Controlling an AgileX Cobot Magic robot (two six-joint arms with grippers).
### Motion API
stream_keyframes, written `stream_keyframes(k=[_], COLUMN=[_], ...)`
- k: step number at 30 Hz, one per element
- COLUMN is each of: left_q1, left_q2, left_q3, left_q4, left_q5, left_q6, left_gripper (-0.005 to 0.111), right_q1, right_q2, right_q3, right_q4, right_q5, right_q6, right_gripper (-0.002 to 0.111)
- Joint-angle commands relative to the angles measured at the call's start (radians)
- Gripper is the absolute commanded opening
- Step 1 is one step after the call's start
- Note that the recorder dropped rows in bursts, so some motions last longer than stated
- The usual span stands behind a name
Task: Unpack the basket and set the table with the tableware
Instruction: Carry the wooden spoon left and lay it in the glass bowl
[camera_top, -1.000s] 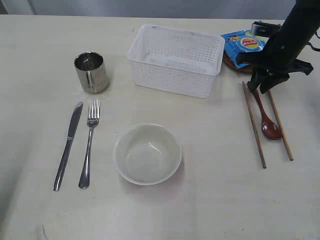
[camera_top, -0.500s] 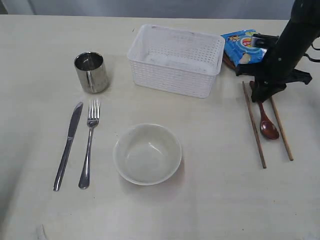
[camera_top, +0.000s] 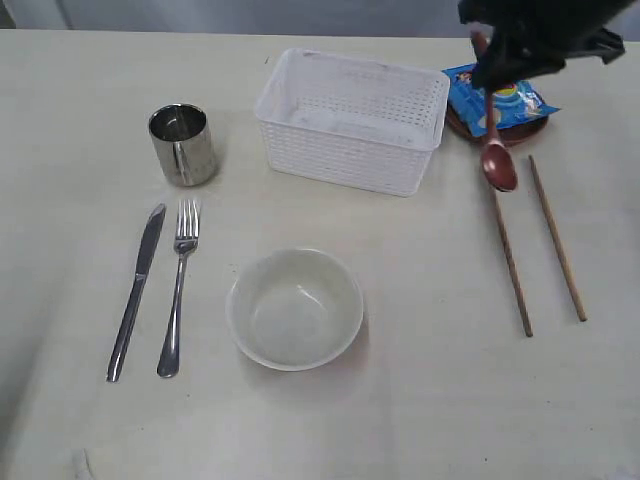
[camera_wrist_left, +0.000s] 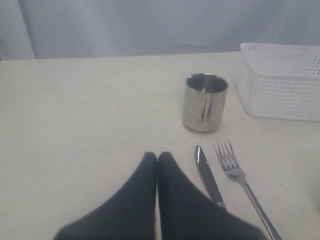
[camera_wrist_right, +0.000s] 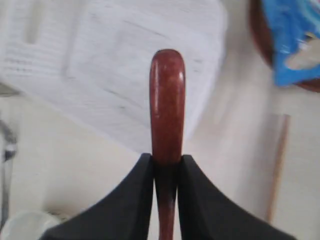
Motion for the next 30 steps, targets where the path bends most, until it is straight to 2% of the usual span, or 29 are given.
stream_keyframes(k=[1,6,11,14,20,30], left_q1=[-0.005,-0.005,-0.005,-0.005,-0.005,-0.005], left_q2=[-0.003,-0.003,-0.003,-0.003,-0.003,-0.003], left_q3=[0.003,0.003,0.003,0.003,0.003,0.003], left_q4=[0.008,0.008,0.008,0.008,0.008,0.008], left_q5=[-0.011,-0.011,-0.011,-0.011,-0.011,-0.011], left_q6=[-0.004,-0.004,-0.004,-0.004,-0.004,-0.004], left_gripper=[0.0,0.0,0.0,0.0,0.0,0.0], right_q1=[0.2,0.48,0.64,0.673,0.677,0.677], right_q2=[-0.093,-0.072,0.026,0.098,0.19,0.197], right_q3=[-0.001,-0.001,-0.001,-0.001,-0.001,-0.001], right_q4=[0.036,-0.005,-0.144,-0.151,-0.146,-0.146], right_q5=[-0.014,-0.122,-0.164,-0.177,-0.178,-0.135], right_q6=[-0.05,-0.156,-0.158,-0.158,-0.158,-0.121], right_gripper=[-0.001,-0.001,-0.001,-0.001,-0.001,0.0])
